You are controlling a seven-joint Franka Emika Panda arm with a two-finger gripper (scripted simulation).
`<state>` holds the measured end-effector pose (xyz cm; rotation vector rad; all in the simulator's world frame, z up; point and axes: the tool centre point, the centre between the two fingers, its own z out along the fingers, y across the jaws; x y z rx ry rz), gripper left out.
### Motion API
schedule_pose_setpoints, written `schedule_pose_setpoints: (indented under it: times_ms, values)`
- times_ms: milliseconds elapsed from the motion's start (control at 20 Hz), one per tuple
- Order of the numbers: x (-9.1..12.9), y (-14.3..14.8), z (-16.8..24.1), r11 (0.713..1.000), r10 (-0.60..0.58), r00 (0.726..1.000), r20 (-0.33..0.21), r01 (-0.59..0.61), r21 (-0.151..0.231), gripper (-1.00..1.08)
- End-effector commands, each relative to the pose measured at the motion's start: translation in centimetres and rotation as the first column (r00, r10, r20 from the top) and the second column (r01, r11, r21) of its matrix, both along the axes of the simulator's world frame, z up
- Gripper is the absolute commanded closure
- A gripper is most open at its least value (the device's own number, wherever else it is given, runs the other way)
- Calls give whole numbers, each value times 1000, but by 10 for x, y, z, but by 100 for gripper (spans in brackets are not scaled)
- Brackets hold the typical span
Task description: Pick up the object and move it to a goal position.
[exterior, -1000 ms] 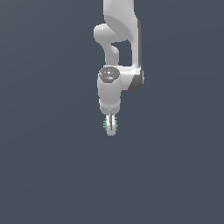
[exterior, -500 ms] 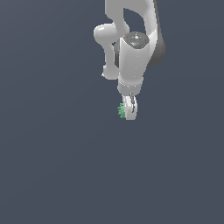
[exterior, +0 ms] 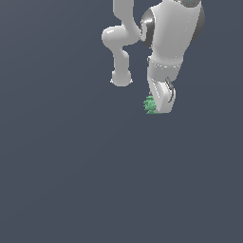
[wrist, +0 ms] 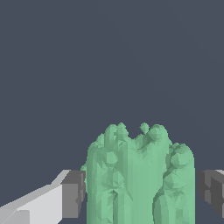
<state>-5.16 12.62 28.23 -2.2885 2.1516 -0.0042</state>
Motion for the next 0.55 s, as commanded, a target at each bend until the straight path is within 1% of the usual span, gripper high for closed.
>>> schedule_pose_setpoints:
  times_ms: [0, 250, 500]
  values:
    - [-2, 10, 13, 1000, -1, 1000, -1, 1, 0, 108]
    - [-3, 21, 26, 1000, 0, 1000, -2, 0, 1, 108]
    - [-1, 21, 26, 1000, 0, 1000, -2, 0, 1, 108]
